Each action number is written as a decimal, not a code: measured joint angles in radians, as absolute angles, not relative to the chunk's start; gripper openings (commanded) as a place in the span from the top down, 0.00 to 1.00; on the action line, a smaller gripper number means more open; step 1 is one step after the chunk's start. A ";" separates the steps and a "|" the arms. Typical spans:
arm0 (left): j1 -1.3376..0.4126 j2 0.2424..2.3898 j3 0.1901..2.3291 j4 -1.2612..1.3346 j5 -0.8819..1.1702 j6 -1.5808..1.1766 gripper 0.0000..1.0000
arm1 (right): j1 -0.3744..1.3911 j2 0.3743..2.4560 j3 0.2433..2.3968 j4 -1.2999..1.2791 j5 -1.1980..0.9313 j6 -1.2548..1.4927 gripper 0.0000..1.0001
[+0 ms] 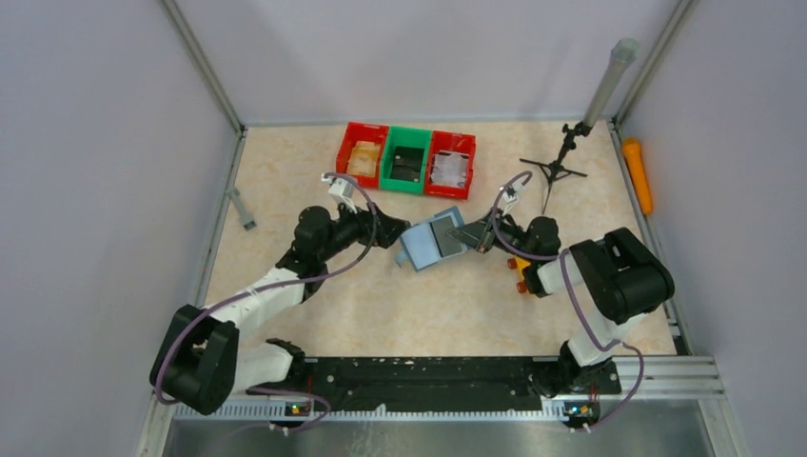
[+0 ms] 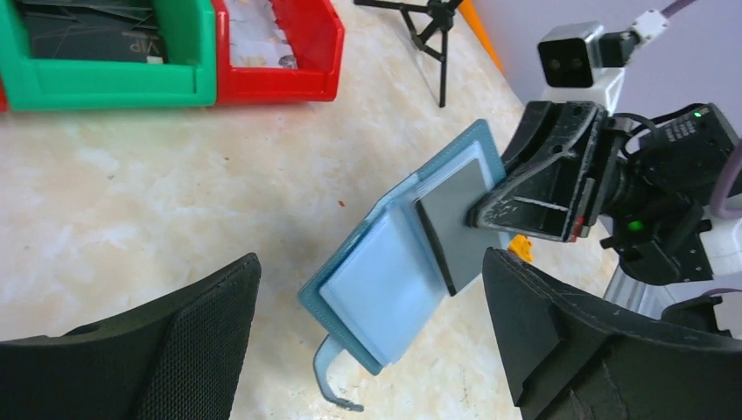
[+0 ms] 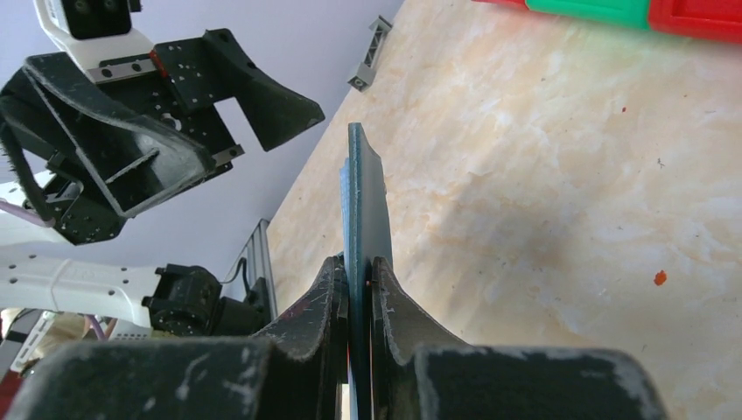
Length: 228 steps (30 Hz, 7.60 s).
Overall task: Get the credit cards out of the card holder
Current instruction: Remove the credit card from the card holder.
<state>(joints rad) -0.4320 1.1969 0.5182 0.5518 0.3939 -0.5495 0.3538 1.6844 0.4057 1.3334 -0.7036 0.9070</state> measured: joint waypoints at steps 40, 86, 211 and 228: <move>-0.351 1.599 0.565 0.926 0.859 -0.860 1.00 | 0.385 1.716 0.467 1.397 -0.780 0.970 0.86; -0.347 1.501 0.601 0.603 0.771 -0.688 1.00 | 0.377 1.707 0.456 1.233 -0.754 0.882 0.93; -0.352 1.675 0.580 1.099 0.950 -1.000 1.00 | 0.381 1.781 0.479 1.516 -0.841 1.082 0.97; -0.347 1.602 0.583 0.937 0.927 -0.897 0.49 | 0.376 1.797 0.479 1.496 -0.839 1.080 1.00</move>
